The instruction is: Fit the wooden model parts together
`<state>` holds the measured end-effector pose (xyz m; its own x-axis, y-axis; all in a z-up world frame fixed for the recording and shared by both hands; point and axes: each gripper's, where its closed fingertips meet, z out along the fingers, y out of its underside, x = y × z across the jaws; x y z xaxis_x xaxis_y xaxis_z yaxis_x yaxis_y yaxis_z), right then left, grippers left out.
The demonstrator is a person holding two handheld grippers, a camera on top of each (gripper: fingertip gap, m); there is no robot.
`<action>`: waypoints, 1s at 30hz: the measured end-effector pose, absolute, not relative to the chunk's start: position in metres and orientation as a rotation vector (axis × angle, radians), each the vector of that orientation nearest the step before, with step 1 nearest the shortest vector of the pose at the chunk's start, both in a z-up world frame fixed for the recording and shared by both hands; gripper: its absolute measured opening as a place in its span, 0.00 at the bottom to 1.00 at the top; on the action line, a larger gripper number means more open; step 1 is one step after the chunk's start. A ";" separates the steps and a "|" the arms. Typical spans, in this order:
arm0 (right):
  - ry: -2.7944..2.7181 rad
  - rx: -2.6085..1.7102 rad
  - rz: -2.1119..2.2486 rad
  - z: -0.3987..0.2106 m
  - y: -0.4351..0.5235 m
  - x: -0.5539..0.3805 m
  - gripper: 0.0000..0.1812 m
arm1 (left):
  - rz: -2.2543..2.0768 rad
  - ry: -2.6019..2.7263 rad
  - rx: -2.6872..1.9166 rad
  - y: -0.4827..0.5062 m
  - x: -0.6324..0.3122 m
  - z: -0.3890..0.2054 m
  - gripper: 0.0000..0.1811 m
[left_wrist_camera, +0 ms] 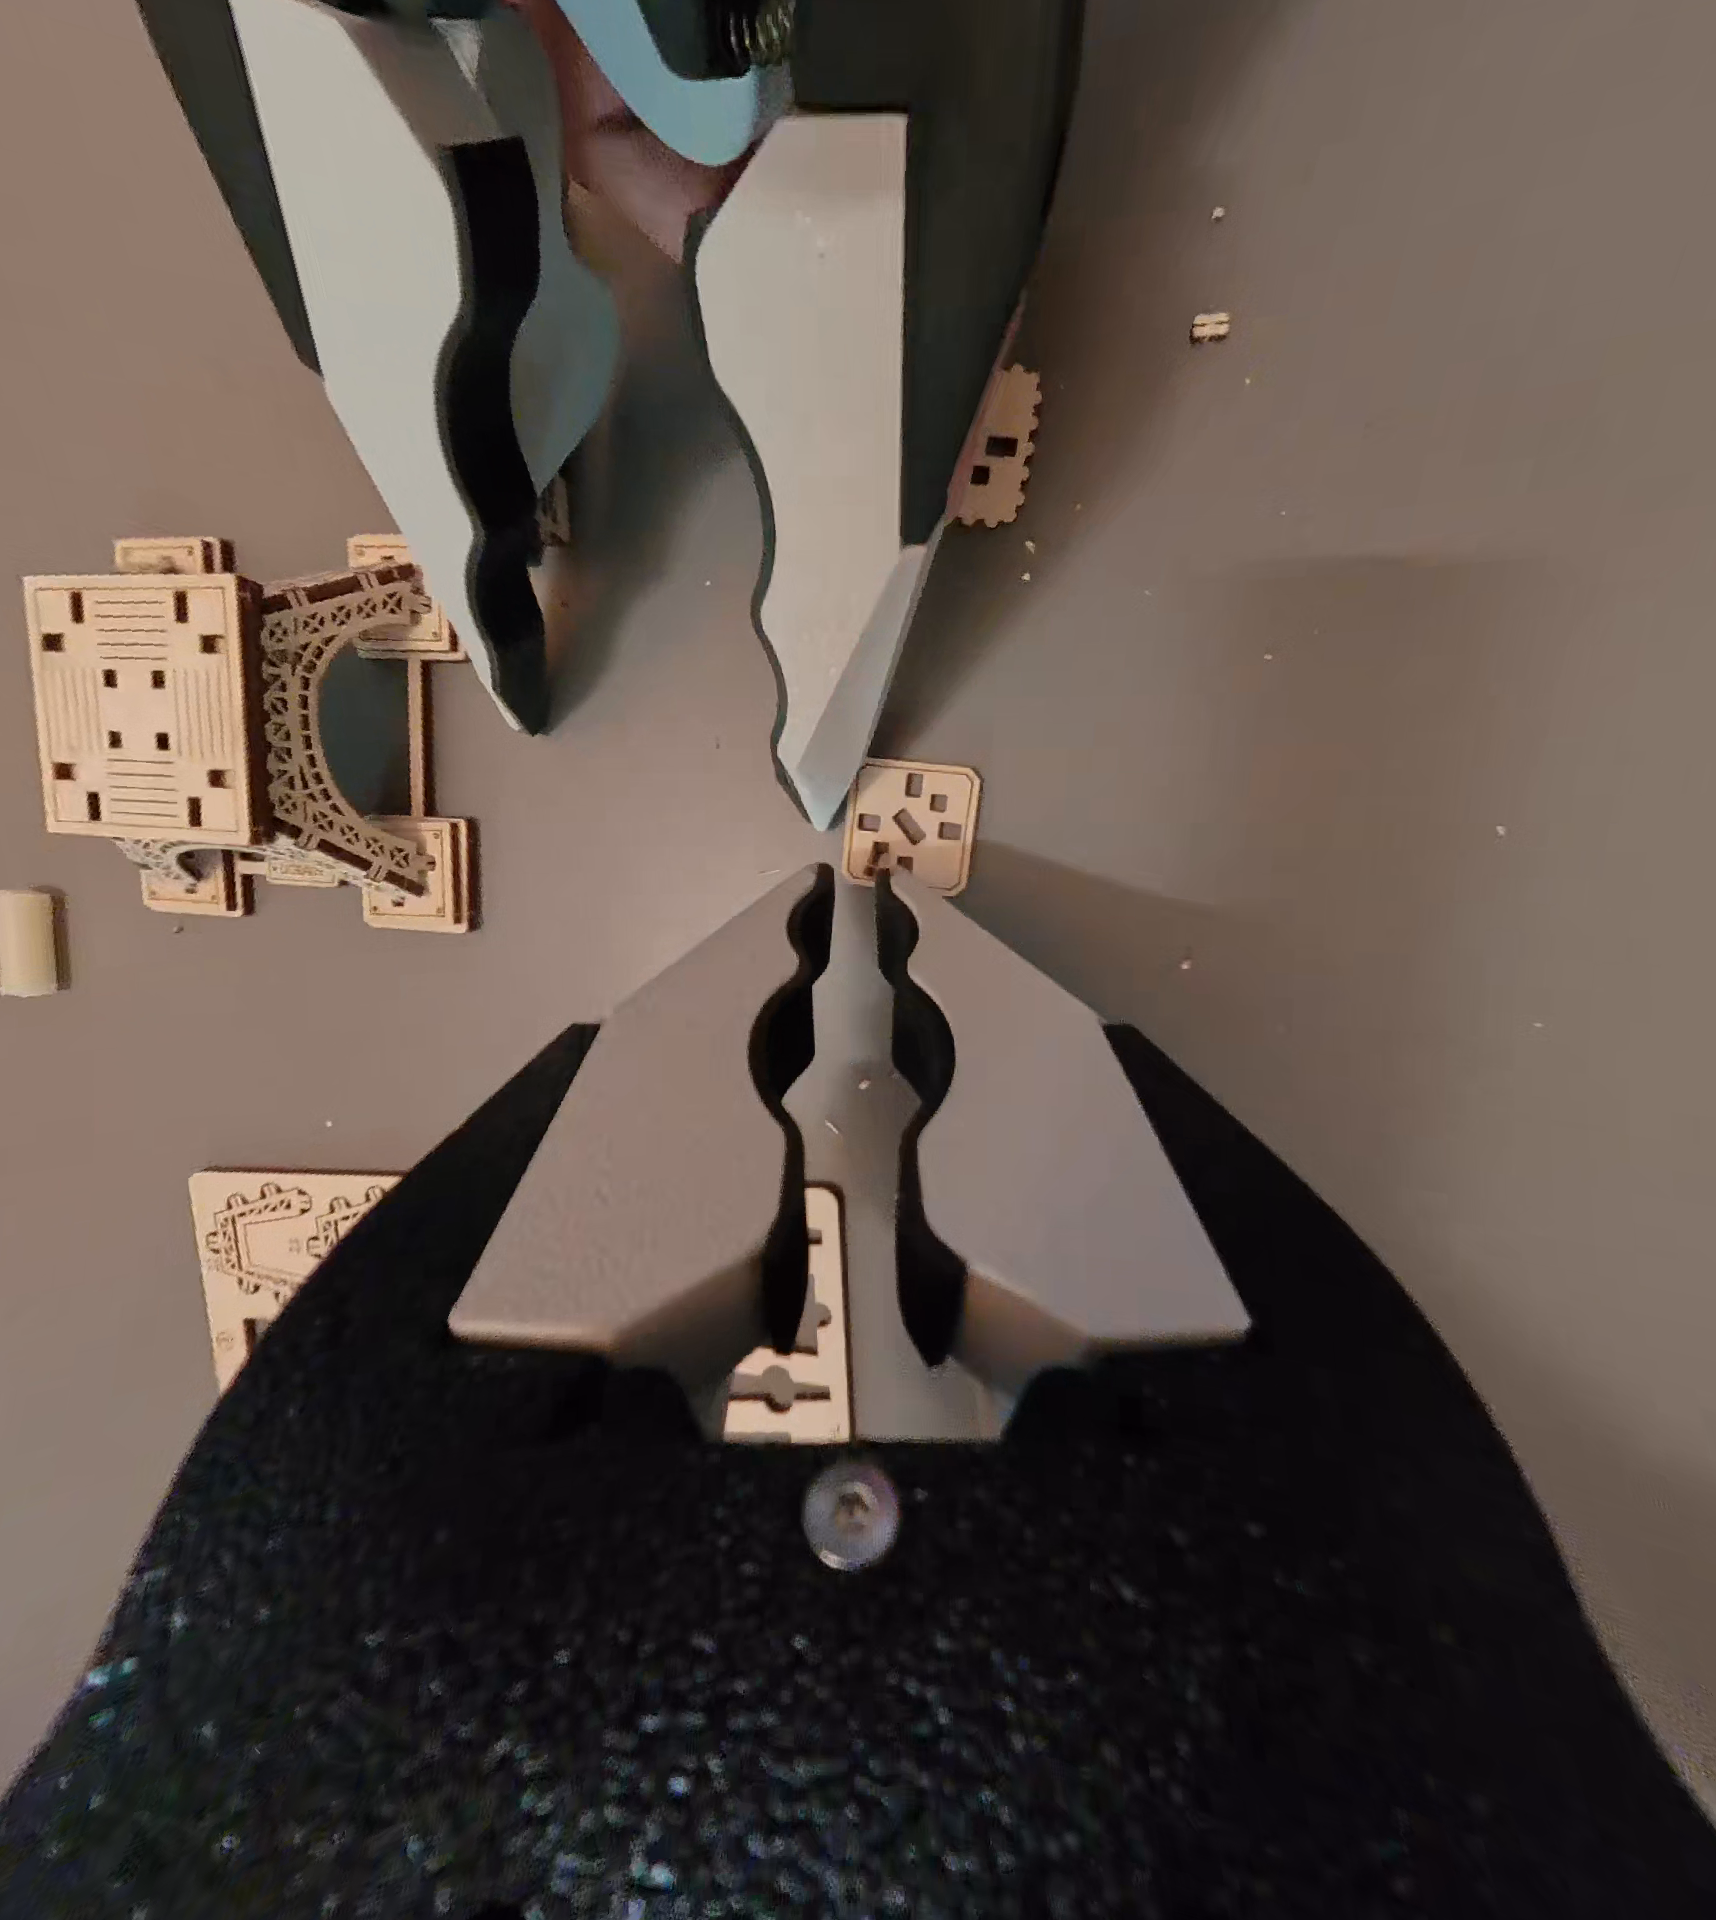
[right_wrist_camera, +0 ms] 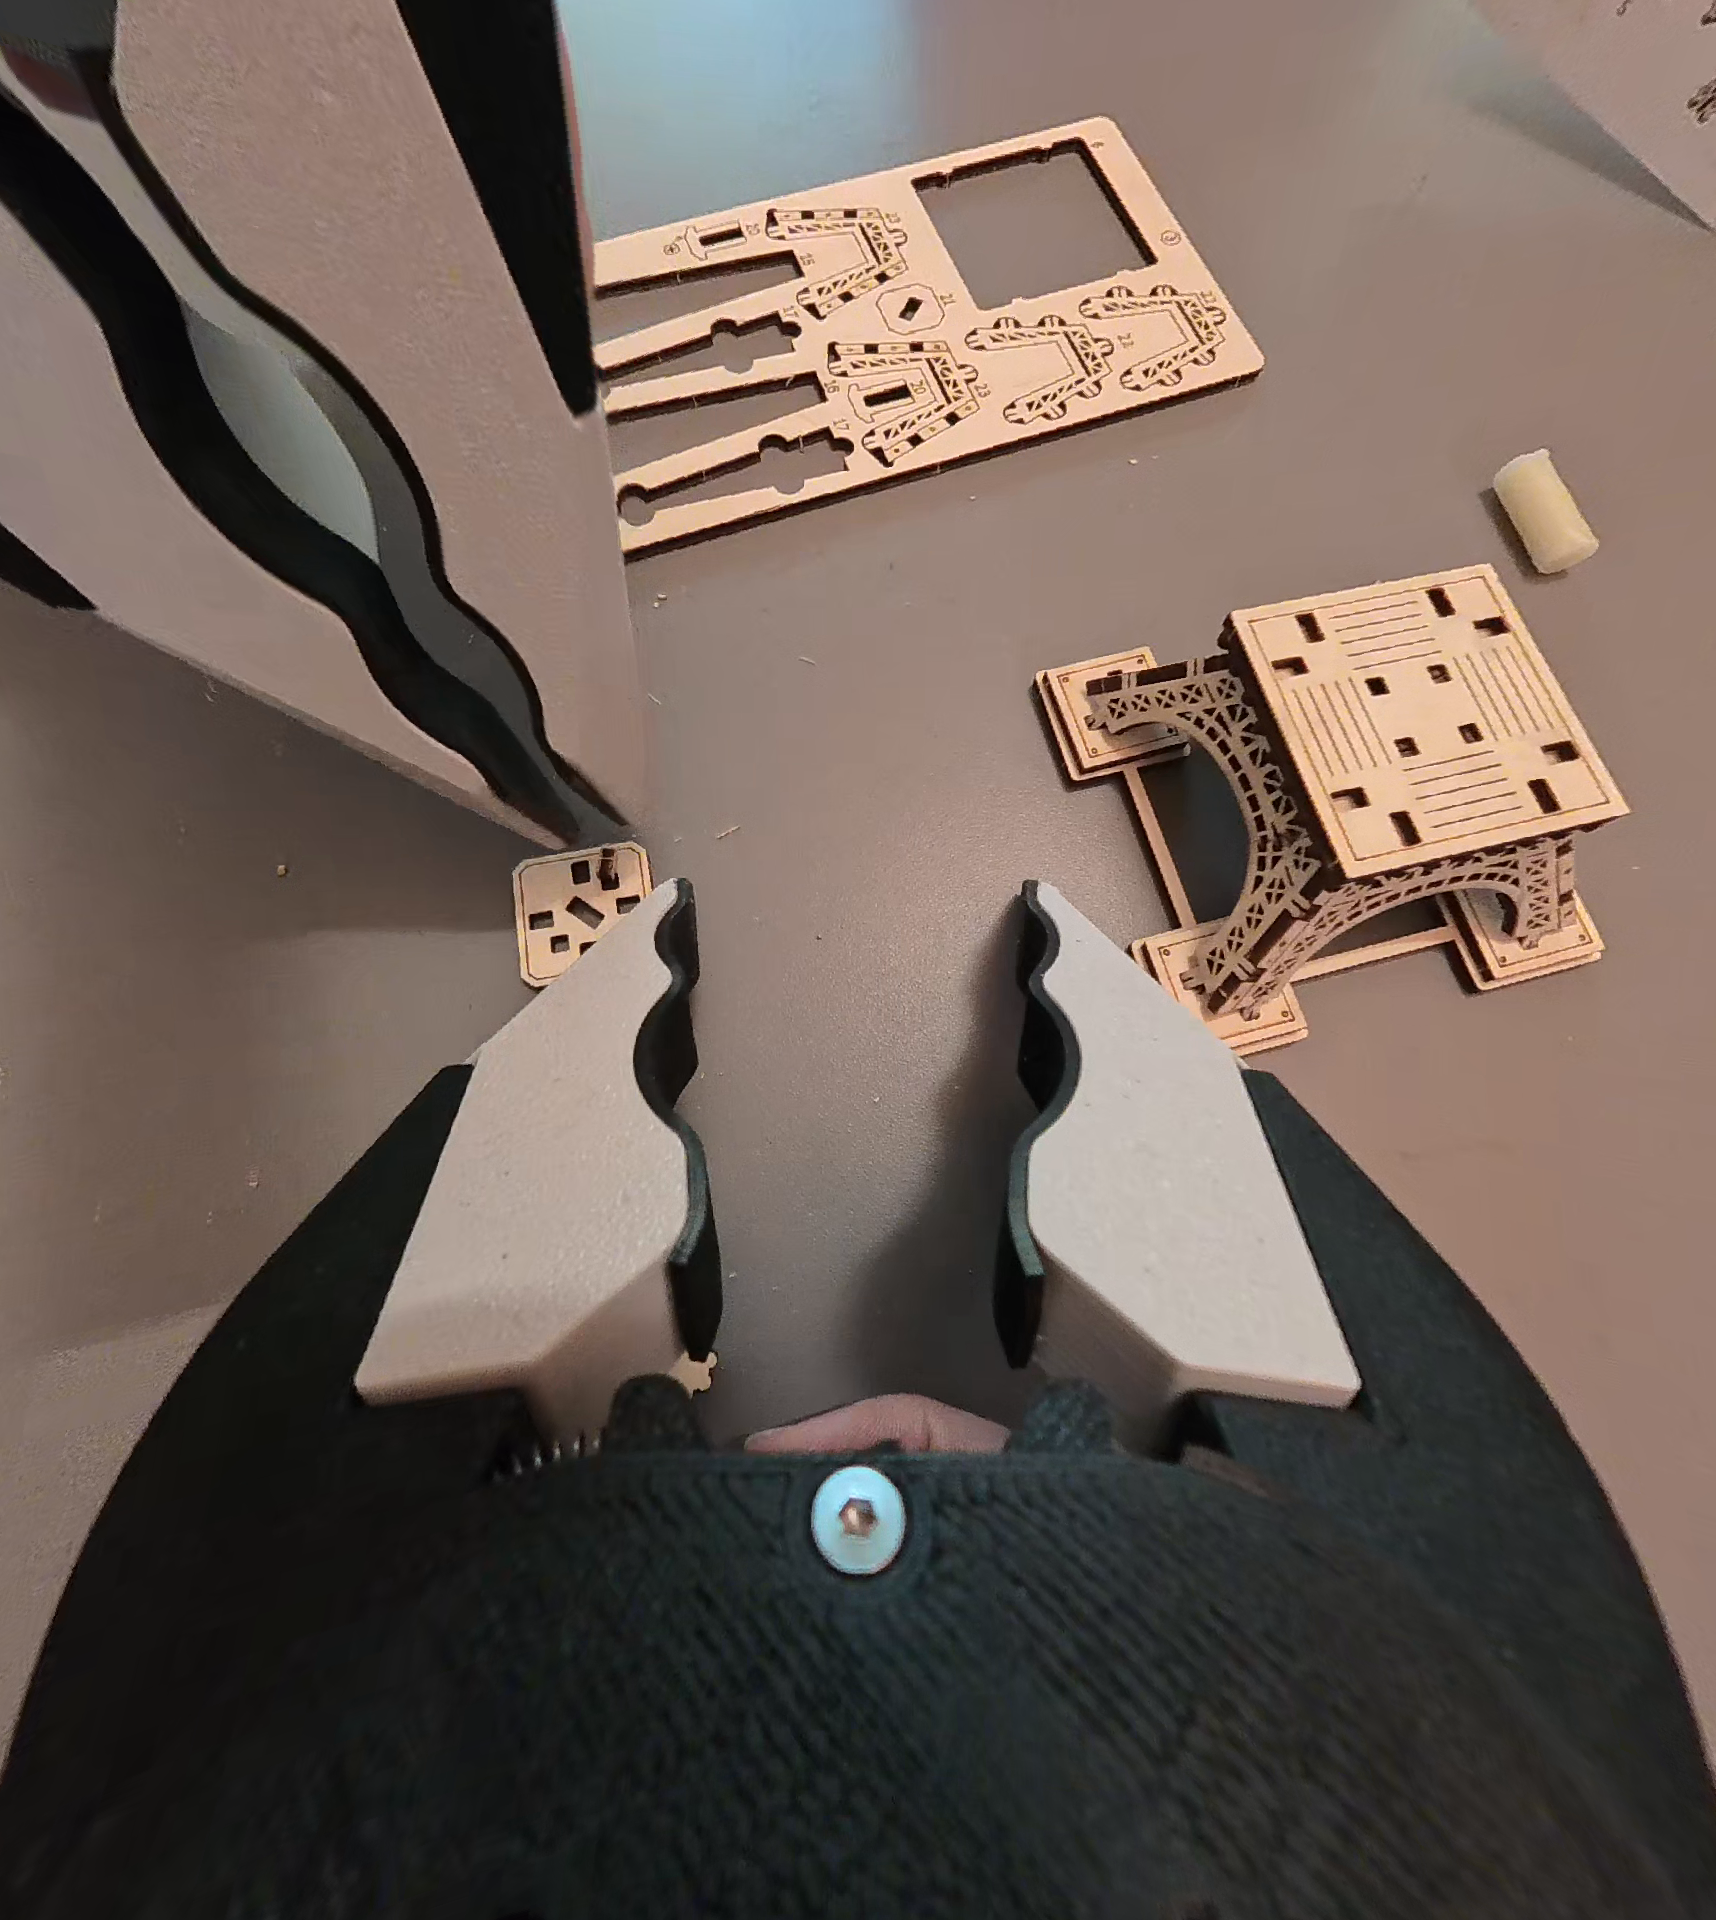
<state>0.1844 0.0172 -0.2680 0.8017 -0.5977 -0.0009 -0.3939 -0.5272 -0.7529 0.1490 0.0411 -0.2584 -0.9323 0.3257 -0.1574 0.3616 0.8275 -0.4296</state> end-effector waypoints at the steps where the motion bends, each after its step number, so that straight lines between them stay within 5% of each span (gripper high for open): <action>1: 0.728 -2.194 -0.330 -0.268 0.017 0.184 0.33 | -0.752 2.920 0.554 0.041 0.150 -0.259 0.03; 12: 0.728 -2.194 -0.329 -0.268 0.017 0.184 0.33 | -0.988 2.986 0.495 0.039 0.150 -0.267 0.00; 17: 0.696 -2.150 -0.247 -0.259 0.014 0.175 0.42 | -1.131 2.770 0.537 0.035 0.151 -0.239 0.00; 23: 0.349 -1.818 -0.238 -0.189 0.029 0.156 0.04 | -1.299 2.562 0.393 0.036 0.153 -0.208 0.00; 28: 0.190 -1.786 -0.394 -0.181 0.042 0.147 0.14 | -1.463 2.530 0.294 0.035 0.148 -0.187 0.00; 30: 0.132 -1.775 -0.431 -0.177 0.046 0.142 0.09 | -1.470 2.520 0.302 0.036 0.147 -0.185 0.00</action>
<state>0.1424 0.0458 -0.1774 0.9237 -0.3155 0.2175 0.1397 -0.2511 -0.9578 0.1473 0.0361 -0.1847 -0.9574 0.0713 -0.2798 0.2787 0.4819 -0.8307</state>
